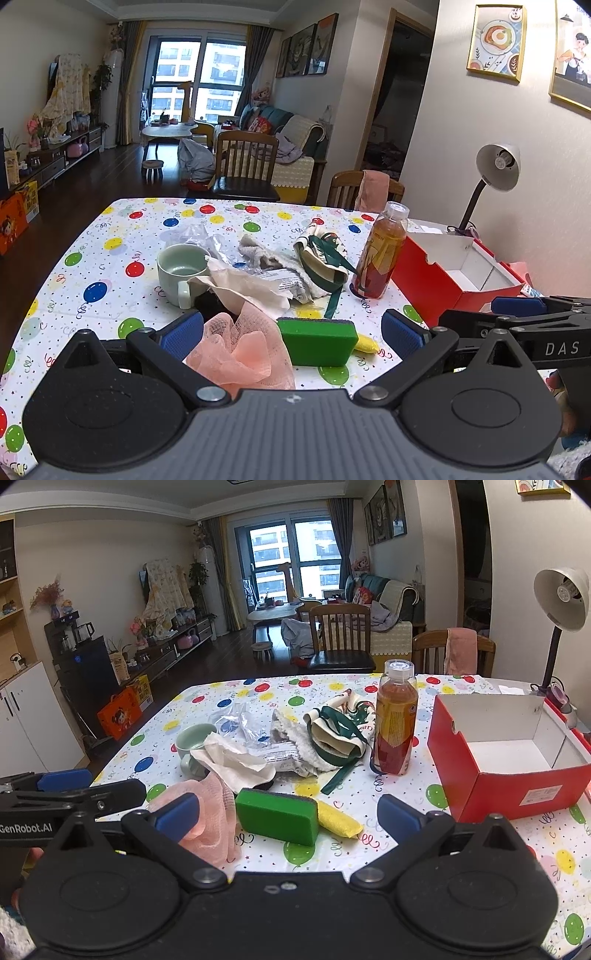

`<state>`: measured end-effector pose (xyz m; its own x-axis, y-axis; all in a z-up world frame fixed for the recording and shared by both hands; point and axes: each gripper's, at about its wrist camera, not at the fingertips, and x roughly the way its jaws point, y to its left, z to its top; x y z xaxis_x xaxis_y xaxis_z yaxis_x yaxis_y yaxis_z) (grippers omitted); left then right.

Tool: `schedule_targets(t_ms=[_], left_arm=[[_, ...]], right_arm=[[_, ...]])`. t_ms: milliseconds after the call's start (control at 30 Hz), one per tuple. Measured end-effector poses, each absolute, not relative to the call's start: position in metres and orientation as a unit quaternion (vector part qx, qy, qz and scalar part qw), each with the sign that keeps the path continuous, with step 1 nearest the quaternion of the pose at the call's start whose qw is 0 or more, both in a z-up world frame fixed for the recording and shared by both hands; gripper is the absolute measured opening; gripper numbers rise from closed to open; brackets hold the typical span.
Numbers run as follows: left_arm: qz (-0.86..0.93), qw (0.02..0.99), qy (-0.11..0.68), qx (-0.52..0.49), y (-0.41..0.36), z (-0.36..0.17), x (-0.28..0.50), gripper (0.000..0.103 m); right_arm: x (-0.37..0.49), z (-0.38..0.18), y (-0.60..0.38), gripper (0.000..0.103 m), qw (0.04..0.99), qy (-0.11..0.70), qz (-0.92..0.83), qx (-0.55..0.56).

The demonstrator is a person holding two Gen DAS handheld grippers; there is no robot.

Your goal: Organize soft objects

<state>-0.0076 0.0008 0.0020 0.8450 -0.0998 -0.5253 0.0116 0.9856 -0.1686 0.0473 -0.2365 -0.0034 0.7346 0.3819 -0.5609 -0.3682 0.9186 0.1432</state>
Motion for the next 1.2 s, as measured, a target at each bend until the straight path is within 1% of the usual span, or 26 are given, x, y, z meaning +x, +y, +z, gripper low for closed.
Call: schedule_targets(t_ms=[633, 900, 1200], left_arm=[[-0.046, 0.956, 0.278, -0.078, -0.001, 0.002, -0.001, 0.103], [-0.047, 0.959, 0.274, -0.061, 0.002, -0.001, 0.007, 0.103], [-0.06, 0.955, 0.283, -0.062, 0.013, -0.013, 0.022, 0.103]], right_arm=[[0.047, -0.003, -0.24, 0.103, 0.935, 0.298, 0.191, 0.01], [0.048, -0.003, -0.239, 0.103, 0.935, 0.298, 0.192, 0.007], [0.078, -0.011, -0.236, 0.102, 0.93, 0.304, 0.207, -0.008]])
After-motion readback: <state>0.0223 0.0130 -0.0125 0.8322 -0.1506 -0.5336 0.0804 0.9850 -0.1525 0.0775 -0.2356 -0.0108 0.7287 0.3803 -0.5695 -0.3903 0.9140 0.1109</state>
